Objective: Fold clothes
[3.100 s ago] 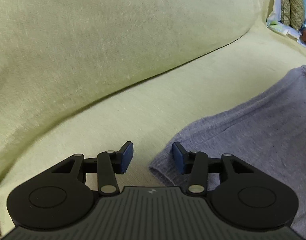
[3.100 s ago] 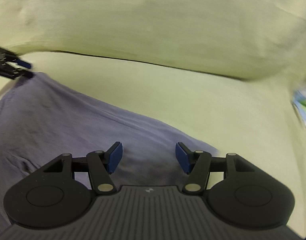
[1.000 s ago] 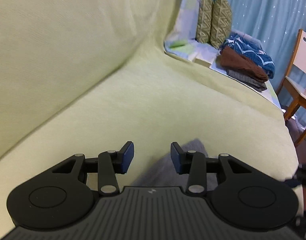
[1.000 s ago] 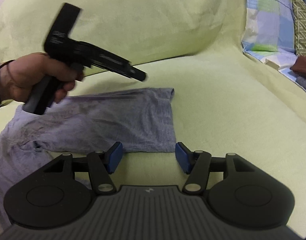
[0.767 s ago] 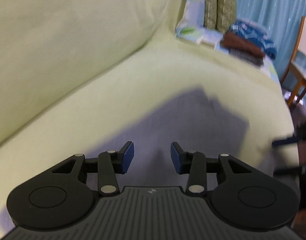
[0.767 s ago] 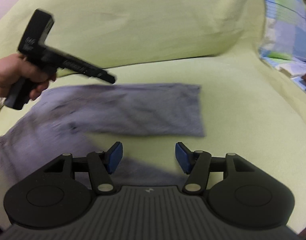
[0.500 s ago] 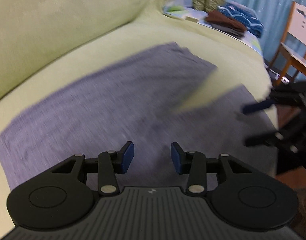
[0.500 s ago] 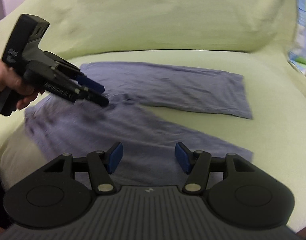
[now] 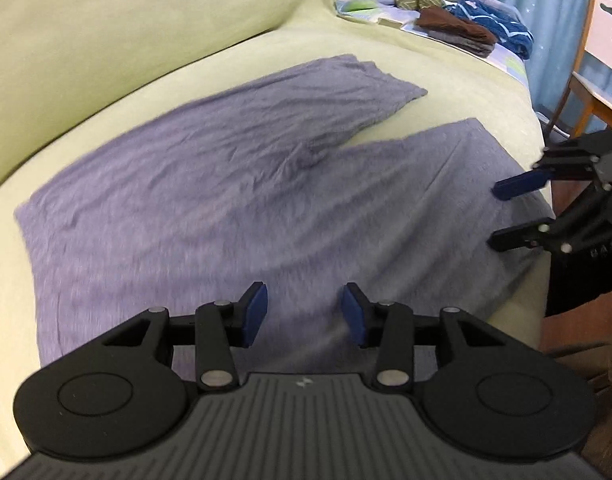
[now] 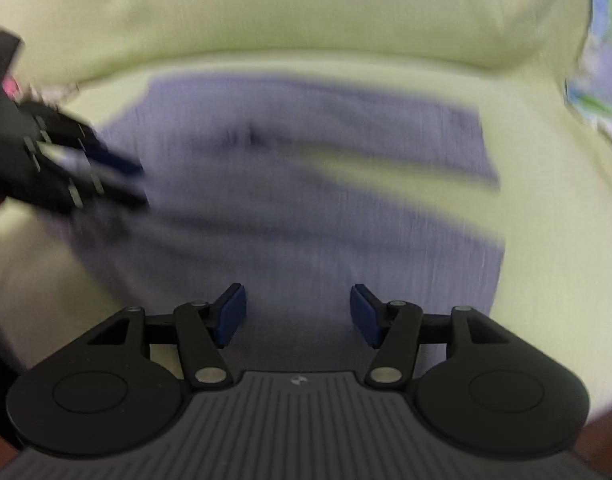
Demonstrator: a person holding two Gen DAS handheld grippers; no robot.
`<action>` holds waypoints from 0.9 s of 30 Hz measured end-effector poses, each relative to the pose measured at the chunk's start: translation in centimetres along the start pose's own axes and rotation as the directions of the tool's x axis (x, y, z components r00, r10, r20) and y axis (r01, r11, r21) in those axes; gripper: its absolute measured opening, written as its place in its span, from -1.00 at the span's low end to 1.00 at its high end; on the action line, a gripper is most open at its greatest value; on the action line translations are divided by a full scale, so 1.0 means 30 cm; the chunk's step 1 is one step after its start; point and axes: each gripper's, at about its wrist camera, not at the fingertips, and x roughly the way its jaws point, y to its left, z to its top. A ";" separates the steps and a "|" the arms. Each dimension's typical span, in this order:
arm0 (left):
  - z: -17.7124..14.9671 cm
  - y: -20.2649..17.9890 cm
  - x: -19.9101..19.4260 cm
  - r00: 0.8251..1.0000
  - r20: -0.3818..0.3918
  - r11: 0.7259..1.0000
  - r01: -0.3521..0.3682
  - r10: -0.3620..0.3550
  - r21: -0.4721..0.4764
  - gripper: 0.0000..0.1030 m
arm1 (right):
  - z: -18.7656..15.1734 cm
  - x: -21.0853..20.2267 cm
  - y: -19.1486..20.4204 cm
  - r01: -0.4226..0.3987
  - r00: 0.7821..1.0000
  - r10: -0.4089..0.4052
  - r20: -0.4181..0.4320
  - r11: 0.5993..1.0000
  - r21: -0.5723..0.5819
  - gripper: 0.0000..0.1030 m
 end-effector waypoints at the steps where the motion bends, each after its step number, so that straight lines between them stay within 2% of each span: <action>1: -0.008 -0.001 -0.004 1.000 -0.002 1.000 -0.001 0.001 -0.006 -0.05 | -0.029 -0.019 0.018 0.003 1.000 -0.003 -0.017 1.000 -0.008 0.09; 5: -0.050 0.000 -0.036 1.000 -0.016 0.999 0.000 0.000 -0.041 -0.06 | -0.077 -0.052 0.028 -0.007 0.998 0.008 -0.069 1.000 0.004 0.10; 7: -0.065 0.002 -0.053 1.000 -0.021 0.998 -0.006 0.005 -0.056 -0.06 | -0.069 -0.064 0.033 -0.004 0.997 0.004 -0.077 1.000 -0.003 0.04; 9: -0.077 0.013 -0.073 1.000 -0.008 0.996 -0.025 0.025 -0.084 -0.06 | -0.031 -0.078 0.029 -0.004 0.999 0.005 -0.037 1.000 0.024 0.04; 12: -0.081 0.043 -0.092 0.998 0.017 0.988 -0.065 0.068 -0.138 -0.06 | 0.027 -0.071 0.057 -0.011 1.000 0.011 0.006 1.000 0.000 0.04; 14: -0.091 0.076 -0.091 0.996 -0.004 0.981 -0.085 0.086 -0.176 -0.06 | 0.071 -0.048 0.092 -0.025 0.999 0.025 0.034 1.000 -0.019 0.04; 15: -0.111 0.086 -0.082 0.995 -0.033 0.982 -0.098 0.094 -0.160 -0.05 | 0.085 -0.034 0.108 -0.027 0.999 0.028 0.042 0.999 -0.028 0.04; 17: -0.136 0.097 -0.095 0.995 -0.035 0.982 -0.093 0.088 -0.162 -0.04 | 0.096 0.015 0.138 -0.027 0.999 0.028 0.031 0.999 -0.031 0.04; 20: -0.162 0.111 -0.112 0.996 -0.041 0.980 -0.083 0.077 -0.183 0.00 | 0.058 0.049 0.177 -0.001 1.000 0.002 0.020 0.999 -0.046 0.08; 25: -0.213 0.137 -0.150 0.997 -0.035 0.977 -0.081 0.076 -0.196 0.00 | -0.004 0.008 0.218 -0.018 1.000 0.016 -0.020 0.996 -0.083 0.09; 27: -0.215 0.152 -0.165 0.995 -0.023 0.973 -0.095 0.093 -0.208 -0.01 | 0.013 0.001 0.215 -0.017 0.999 0.014 -0.043 0.997 -0.078 0.04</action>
